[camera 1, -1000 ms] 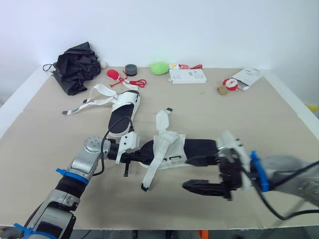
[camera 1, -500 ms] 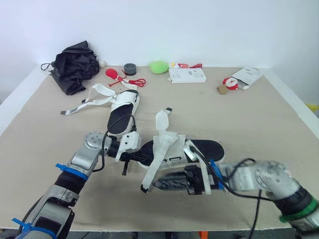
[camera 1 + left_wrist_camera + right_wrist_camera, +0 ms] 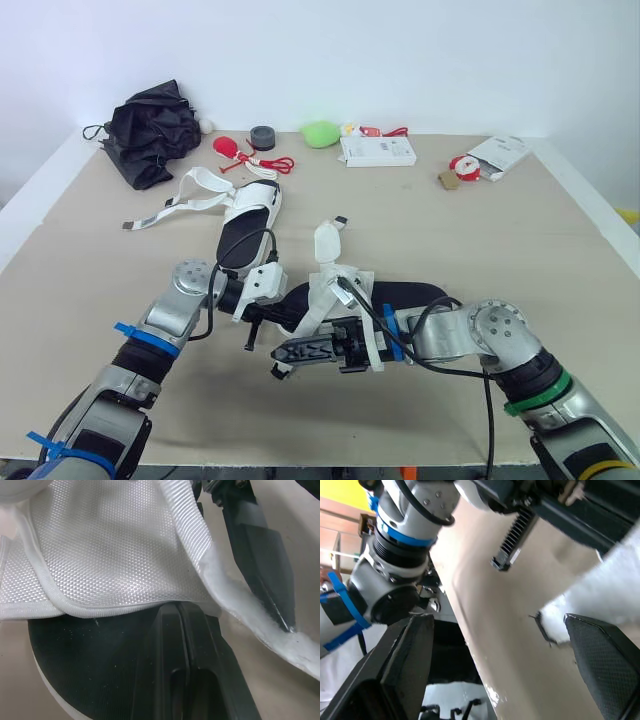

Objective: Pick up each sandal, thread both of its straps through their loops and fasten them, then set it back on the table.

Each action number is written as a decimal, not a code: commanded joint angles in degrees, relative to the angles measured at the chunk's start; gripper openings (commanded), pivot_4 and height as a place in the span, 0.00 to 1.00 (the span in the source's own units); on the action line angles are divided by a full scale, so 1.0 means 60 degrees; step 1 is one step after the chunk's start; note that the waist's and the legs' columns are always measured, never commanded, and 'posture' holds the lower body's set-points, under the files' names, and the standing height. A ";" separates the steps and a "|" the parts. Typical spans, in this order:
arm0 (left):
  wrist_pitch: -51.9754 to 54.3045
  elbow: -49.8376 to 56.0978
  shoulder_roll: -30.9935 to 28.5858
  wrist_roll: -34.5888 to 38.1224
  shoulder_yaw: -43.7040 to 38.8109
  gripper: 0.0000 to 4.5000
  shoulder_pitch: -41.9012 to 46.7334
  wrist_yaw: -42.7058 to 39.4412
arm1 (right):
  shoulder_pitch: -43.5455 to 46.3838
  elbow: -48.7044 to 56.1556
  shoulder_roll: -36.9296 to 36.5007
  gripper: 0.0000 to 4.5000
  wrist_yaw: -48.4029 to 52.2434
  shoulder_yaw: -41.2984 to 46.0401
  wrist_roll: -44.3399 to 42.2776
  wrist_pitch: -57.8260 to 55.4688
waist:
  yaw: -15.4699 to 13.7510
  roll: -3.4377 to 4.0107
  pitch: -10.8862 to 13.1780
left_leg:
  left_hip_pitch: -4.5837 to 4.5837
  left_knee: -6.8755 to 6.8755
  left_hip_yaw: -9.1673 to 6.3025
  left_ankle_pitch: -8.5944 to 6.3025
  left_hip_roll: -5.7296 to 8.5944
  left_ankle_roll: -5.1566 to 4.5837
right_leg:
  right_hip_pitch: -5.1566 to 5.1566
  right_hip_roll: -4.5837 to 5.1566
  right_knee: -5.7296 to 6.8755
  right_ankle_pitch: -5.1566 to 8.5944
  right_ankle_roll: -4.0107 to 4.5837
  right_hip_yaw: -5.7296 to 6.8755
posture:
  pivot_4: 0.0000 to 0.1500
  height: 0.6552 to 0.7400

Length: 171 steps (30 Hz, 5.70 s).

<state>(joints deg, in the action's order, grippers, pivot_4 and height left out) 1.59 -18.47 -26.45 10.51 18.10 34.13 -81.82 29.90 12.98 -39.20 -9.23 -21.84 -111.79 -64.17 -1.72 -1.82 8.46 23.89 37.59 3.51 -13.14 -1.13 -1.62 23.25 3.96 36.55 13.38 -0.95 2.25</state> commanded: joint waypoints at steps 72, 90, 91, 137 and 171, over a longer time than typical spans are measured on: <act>-0.0148 -0.1020 0.0431 -0.0689 0.0461 0.00 -0.0339 0.0397 | 0.3243 -0.0443 -0.2796 0.80 1.3108 -0.1096 1.1734 0.0796 | -0.0040 0.0119 -0.0012 | 0.0107 0.0160 0.0039 -0.0048 0.0026 -0.0112 | 0.0026 0.0094 -0.0087 -0.0090 -0.0030 0.0041 | 1.00 1.00; -0.0239 -0.1120 0.0555 -0.0702 0.0573 0.00 -0.0312 0.0313 | -0.2055 0.4446 -0.3106 0.80 1.0088 0.4416 1.0123 -0.0115 | -0.0043 0.0145 -0.0027 | 0.0106 0.0147 0.0028 -0.0049 0.0028 -0.0109 | 0.0007 0.0133 -0.0086 -0.0071 -0.0030 0.0099 | 1.00 1.00; -0.0248 -0.1134 0.0548 -0.0708 0.0586 0.00 -0.0307 0.0288 | -0.2211 0.4554 -0.2908 0.80 0.9715 0.3993 1.0431 -0.0065 | -0.0042 0.0145 -0.0028 | 0.0104 0.0151 0.0028 -0.0048 0.0027 -0.0109 | 0.0009 0.0131 -0.0086 -0.0070 -0.0036 0.0100 | 1.00 1.00; -0.0136 -0.1011 0.0557 -0.0686 0.0572 0.00 -0.0478 0.0389 | 0.2939 -0.1585 0.0279 0.02 0.8089 0.4346 0.9172 -0.3292 | -0.0030 0.0135 -0.0041 | 0.0075 0.0141 0.0017 -0.0036 0.0025 -0.0119 | 0.0006 0.0128 -0.0084 -0.0068 -0.0009 0.0135 | 1.00 1.00; -0.0039 -0.0720 0.0478 -0.0642 0.0543 0.00 -0.0753 0.0522 | 0.3187 -0.3329 0.0528 0.02 0.6249 0.4600 0.6480 -0.4722 | -0.0013 0.0166 -0.0042 | 0.0120 0.0141 0.0038 -0.0036 0.0053 -0.0133 | 0.0011 0.0141 -0.0077 -0.0106 -0.0085 0.0141 | 1.00 1.00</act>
<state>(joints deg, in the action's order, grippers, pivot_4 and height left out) -0.79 -19.59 -23.20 10.26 17.33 32.47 -78.24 47.56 -6.56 -36.62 29.40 4.43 -71.26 -92.62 -1.80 -0.82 8.21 24.61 38.43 3.74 -13.35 -0.82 -2.42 23.32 4.81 36.09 12.74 -1.46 3.09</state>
